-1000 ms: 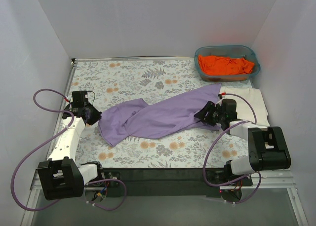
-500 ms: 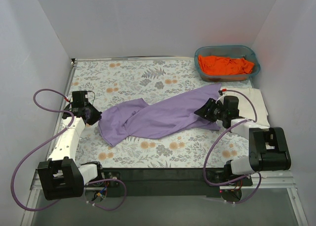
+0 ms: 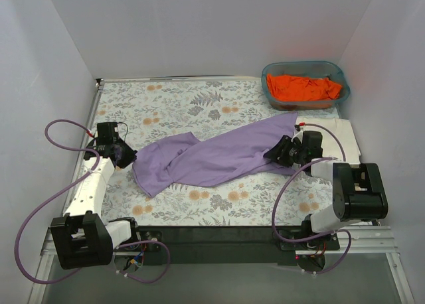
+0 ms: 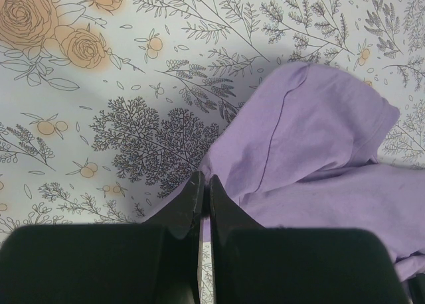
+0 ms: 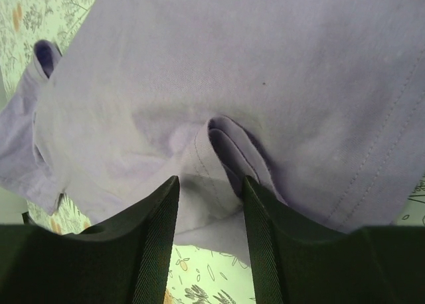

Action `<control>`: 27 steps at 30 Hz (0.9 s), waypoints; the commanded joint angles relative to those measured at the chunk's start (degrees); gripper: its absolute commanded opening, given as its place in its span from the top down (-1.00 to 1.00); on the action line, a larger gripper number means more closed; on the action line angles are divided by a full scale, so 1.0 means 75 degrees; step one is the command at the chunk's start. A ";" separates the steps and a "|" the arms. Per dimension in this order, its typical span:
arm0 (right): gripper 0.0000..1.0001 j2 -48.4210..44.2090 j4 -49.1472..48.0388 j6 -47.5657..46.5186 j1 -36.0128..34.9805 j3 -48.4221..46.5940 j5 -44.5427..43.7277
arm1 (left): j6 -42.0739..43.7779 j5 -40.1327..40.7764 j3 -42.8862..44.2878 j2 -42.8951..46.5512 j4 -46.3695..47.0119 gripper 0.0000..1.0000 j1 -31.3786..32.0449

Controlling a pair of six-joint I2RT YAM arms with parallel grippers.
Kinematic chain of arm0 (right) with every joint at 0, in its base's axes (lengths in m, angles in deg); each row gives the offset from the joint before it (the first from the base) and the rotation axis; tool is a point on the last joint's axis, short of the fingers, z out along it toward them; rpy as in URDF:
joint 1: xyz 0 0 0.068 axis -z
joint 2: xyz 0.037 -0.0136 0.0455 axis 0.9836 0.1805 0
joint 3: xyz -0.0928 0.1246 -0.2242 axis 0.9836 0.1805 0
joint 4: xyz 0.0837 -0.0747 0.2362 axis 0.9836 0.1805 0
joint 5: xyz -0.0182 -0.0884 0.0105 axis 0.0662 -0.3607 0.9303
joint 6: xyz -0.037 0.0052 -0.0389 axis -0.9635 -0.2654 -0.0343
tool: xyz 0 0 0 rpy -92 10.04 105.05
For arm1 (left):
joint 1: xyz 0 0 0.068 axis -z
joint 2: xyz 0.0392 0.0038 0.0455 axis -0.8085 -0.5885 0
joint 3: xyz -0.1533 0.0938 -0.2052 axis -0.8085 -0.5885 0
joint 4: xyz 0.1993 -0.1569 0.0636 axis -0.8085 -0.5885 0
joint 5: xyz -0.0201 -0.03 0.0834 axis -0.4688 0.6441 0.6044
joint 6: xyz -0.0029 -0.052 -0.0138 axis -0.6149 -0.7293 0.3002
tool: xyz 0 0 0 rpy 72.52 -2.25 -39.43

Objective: Fold and stack the t-shirts
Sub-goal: Flatten the tshirt out

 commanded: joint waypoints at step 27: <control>0.97 -0.1642 0.5417 -0.1568 0.0053 -0.1665 -0.1364 | 0.0033 0.0310 0.0434 0.0198 -0.0258 1.00 0.0027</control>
